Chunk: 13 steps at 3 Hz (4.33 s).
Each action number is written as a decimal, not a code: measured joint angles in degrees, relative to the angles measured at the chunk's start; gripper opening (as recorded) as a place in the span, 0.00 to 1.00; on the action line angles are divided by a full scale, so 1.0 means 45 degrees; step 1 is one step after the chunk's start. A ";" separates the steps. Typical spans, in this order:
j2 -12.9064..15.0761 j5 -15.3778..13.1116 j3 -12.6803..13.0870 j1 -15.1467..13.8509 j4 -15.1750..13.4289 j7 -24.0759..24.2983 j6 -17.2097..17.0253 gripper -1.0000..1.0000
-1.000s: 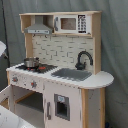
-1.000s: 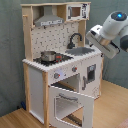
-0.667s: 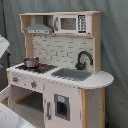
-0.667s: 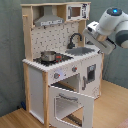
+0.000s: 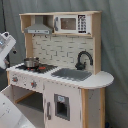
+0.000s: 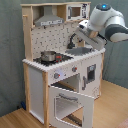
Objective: Play with the kitchen
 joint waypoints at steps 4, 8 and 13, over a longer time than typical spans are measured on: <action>0.3739 -0.0155 0.1835 -0.2363 0.1924 -0.1915 -0.0811 1.00; 0.6712 -0.2103 0.4639 -0.4516 0.2331 -0.3583 -0.0616 1.00; 0.7145 -0.3706 0.5120 -0.4609 0.1245 -0.3038 0.0721 1.00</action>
